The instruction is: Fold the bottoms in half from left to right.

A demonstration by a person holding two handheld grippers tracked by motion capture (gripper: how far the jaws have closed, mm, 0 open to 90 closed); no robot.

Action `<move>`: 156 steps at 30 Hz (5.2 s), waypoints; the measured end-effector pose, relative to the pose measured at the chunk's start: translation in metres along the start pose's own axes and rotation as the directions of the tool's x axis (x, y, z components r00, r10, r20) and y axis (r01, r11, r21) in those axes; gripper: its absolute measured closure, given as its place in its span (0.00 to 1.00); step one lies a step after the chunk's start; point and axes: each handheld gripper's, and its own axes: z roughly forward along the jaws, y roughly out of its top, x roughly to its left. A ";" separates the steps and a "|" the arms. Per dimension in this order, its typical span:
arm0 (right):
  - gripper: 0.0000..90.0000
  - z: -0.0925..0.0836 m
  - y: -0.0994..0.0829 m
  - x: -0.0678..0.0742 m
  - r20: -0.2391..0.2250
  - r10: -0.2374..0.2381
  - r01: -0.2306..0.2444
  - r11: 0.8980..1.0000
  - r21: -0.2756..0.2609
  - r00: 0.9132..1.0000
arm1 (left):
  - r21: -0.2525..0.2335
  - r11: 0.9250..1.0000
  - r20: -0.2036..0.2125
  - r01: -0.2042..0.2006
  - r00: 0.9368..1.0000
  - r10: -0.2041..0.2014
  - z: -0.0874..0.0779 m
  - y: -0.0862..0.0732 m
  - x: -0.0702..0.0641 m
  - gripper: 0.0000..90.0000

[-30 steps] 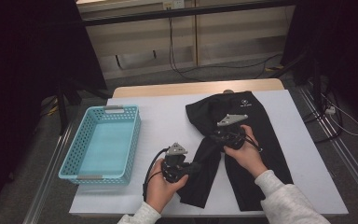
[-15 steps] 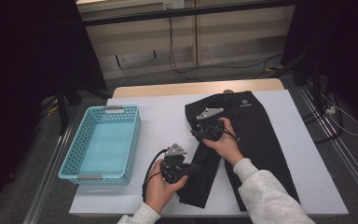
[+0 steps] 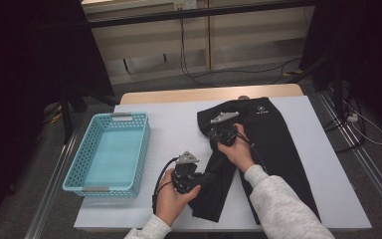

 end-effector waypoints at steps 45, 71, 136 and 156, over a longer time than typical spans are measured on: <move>0.67 -0.005 0.000 -0.006 -0.008 -0.047 0.047 0.999 0.007 0.999 | -0.022 1.000 0.035 0.007 0.999 -0.007 -0.003 0.008 -0.002 0.98; 0.99 -0.099 0.020 -0.085 0.110 0.158 -0.141 0.979 -0.145 0.981 | -0.101 0.993 0.250 -0.064 0.964 0.088 0.021 0.068 -0.049 0.98; 0.67 -0.204 -0.150 -0.067 0.269 0.175 -0.214 0.969 0.121 0.947 | -0.039 0.996 -0.098 -0.083 0.992 0.079 -0.006 0.028 0.078 0.16; 0.99 -0.206 -0.153 -0.071 0.189 0.240 -0.267 0.955 0.132 0.952 | -0.038 0.996 -0.097 -0.079 0.992 0.075 -0.007 0.028 0.076 0.16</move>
